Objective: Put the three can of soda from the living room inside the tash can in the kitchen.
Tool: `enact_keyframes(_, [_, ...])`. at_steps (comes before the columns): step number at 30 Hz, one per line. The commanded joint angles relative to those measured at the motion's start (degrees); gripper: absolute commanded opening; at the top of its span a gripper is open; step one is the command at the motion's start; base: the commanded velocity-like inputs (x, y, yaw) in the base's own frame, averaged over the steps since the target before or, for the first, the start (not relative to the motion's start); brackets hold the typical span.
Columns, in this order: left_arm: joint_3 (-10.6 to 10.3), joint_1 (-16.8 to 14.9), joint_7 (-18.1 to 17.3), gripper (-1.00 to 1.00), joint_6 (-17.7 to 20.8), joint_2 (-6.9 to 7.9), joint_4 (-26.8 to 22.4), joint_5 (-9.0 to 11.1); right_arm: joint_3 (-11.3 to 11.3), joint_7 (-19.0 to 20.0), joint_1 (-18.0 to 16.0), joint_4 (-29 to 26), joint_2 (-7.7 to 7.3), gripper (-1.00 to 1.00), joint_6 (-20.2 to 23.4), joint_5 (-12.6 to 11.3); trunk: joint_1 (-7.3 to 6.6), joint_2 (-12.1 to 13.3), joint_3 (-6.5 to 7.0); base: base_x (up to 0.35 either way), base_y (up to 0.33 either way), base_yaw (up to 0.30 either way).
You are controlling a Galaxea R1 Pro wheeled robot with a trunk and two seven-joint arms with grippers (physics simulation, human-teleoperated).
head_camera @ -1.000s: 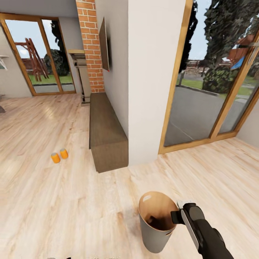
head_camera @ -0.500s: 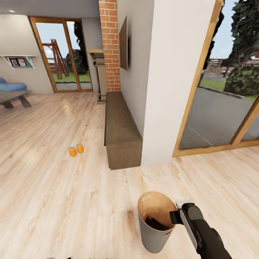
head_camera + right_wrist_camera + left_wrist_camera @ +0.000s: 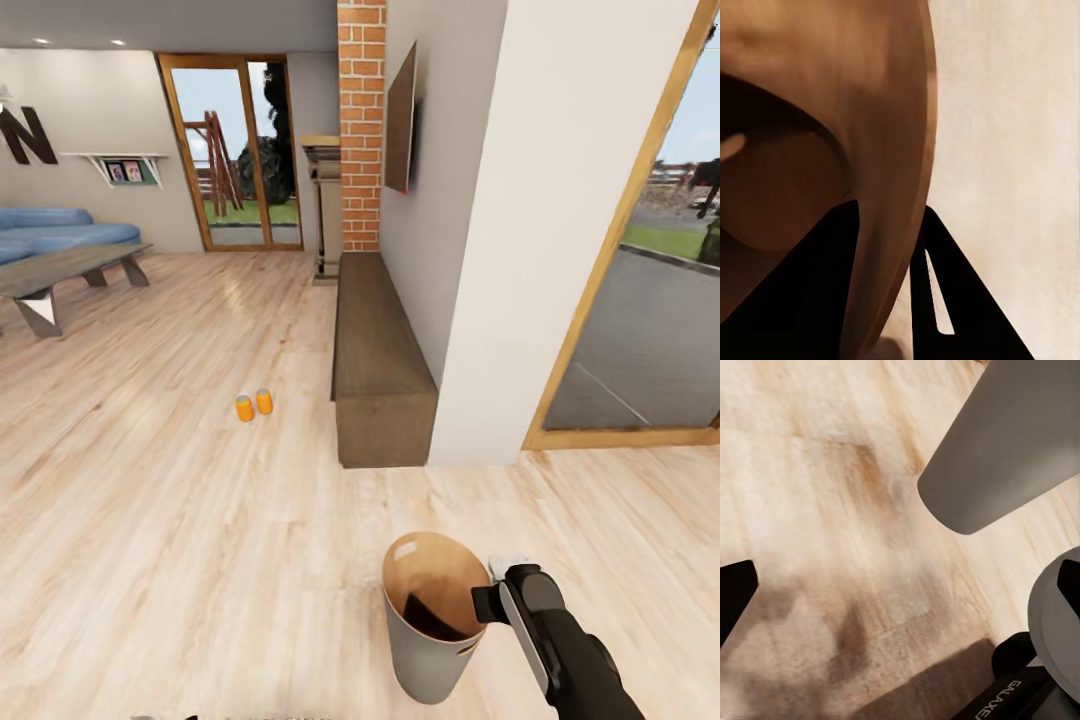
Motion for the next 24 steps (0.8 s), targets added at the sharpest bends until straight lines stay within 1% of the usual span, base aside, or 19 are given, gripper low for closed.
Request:
enact_keyframes(1, [0.0,0.02,0.0,1.0,0.0,0.0,0.0,0.0,0.01,0.12,-0.02,-0.01,0.01,-1.0,-0.05,-0.9,0.0,0.0,-0.01,0.0,0.0,0.282])
enact_keyframes(24, [0.0,0.0,0.0,1.0,0.0,0.0,0.01,0.0,0.02,0.15,-0.02,0.07,0.01,-1.0,-0.05,-0.9,0.0,0.0,-0.05,0.0,0.0,0.284])
